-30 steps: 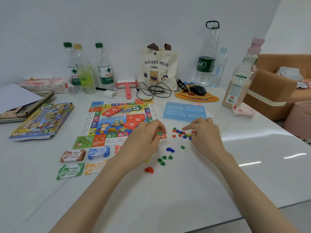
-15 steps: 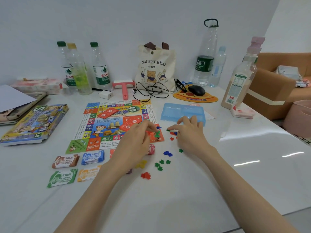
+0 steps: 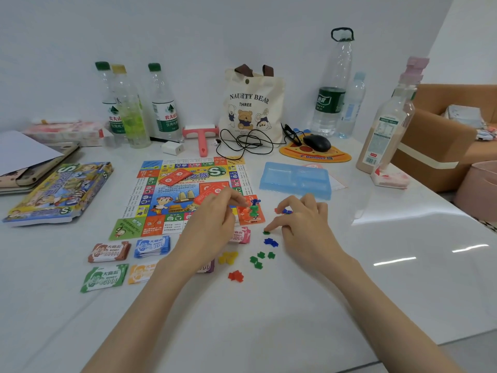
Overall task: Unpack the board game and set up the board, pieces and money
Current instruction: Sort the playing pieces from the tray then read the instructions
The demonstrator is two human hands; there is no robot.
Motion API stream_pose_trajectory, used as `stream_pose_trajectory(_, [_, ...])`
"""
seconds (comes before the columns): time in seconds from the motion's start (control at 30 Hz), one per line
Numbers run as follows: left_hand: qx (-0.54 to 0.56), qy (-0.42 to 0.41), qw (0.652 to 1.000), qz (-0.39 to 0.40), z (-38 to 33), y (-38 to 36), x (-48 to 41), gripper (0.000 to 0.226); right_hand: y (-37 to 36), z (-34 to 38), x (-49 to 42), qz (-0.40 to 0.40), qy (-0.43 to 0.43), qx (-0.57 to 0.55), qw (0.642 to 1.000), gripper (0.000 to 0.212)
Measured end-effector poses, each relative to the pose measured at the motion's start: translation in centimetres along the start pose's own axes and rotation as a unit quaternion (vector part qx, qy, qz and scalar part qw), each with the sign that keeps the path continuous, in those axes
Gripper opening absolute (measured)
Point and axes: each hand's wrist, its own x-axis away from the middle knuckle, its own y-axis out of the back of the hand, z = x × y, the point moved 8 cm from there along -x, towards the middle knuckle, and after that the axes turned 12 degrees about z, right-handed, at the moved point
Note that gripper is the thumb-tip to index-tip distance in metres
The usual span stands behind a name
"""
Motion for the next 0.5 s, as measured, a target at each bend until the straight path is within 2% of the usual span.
stream_pose_trajectory(0.2, [0.005, 0.0, 1.0, -0.007, 0.1, 0.1, 0.1, 0.029, -0.6, 1.4, 0.5, 0.025, 0.044, -0.032, 0.998, 0.054])
stream_pose_trajectory(0.37, [0.002, -0.005, 1.0, -0.001, 0.3, 0.0, 0.1, 0.03, -0.7, 1.5, 0.9, 0.027, 0.073, -0.112, 0.991, 0.062])
stream_pose_trajectory(0.5, [-0.007, -0.009, 1.0, 0.006, 0.2, -0.5, 0.0, 0.033, 0.0, -0.4, 1.3, -0.028, 0.037, -0.143, 0.989, 0.059])
